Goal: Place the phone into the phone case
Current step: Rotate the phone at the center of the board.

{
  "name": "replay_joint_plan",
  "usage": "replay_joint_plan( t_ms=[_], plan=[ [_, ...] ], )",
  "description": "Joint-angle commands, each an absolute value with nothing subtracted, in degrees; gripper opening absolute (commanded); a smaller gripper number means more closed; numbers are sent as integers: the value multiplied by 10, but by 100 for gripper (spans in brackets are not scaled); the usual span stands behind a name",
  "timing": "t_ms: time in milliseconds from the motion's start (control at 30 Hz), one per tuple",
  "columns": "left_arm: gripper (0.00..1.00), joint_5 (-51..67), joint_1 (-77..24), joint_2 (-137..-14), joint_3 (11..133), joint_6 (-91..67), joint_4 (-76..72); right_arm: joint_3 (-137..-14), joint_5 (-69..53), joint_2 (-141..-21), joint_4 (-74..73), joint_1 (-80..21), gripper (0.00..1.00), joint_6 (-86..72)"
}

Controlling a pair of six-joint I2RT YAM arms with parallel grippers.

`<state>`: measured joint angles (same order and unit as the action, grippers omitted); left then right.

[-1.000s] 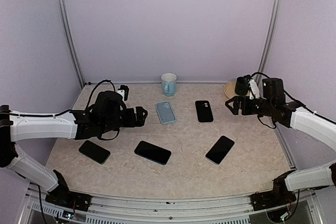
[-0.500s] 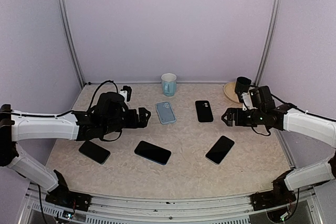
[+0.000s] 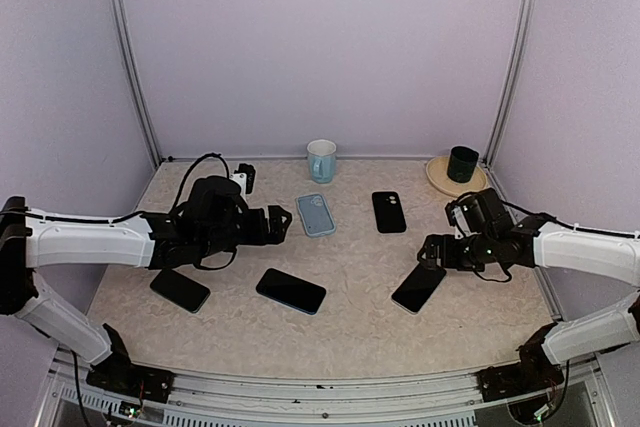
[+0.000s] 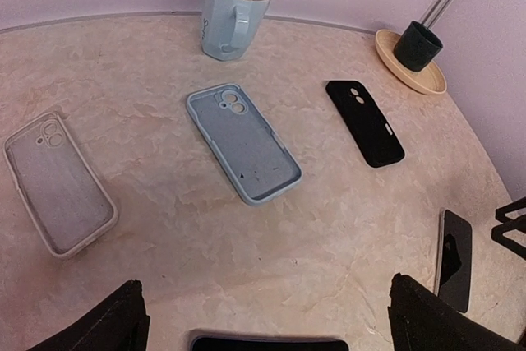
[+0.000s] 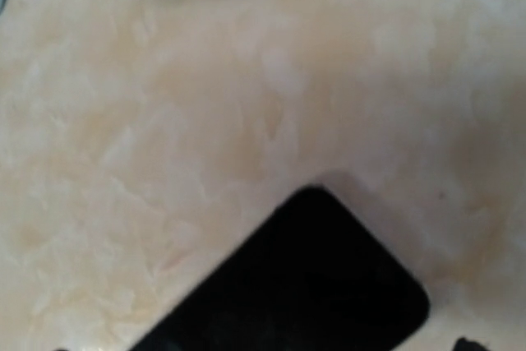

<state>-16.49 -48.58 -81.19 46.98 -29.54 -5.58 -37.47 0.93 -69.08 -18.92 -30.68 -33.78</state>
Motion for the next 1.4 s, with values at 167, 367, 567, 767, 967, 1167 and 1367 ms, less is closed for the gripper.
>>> replay_joint_plan(
  t_ms=[167, 367, 567, 767, 967, 1167, 1367],
  plan=[
    [99, -157, -493, -816, 487, -293, -73, -346, 15, -690, -190, -325, 100, -375],
    [99, -157, -496, -819, 490, -291, -75, -334, 5, -699, -179, -326, 100, -389],
    [99, -157, -498, -820, 488, -292, -77, -320, 1, -716, -158, -328, 100, -400],
    [99, -157, -501, -823, 486, -292, -78, -315, 1, -730, -143, -330, 100, -408],
    [99, -158, -501, -824, 478, -298, -82, -316, 1, -742, -130, -335, 100, -413],
    [99, -163, -500, -820, 471, -300, -83, -313, -17, -766, -111, -342, 100, -419],
    [99, -163, -501, -818, 466, -302, -85, -318, -14, -794, -91, -350, 100, -424]
  ],
)
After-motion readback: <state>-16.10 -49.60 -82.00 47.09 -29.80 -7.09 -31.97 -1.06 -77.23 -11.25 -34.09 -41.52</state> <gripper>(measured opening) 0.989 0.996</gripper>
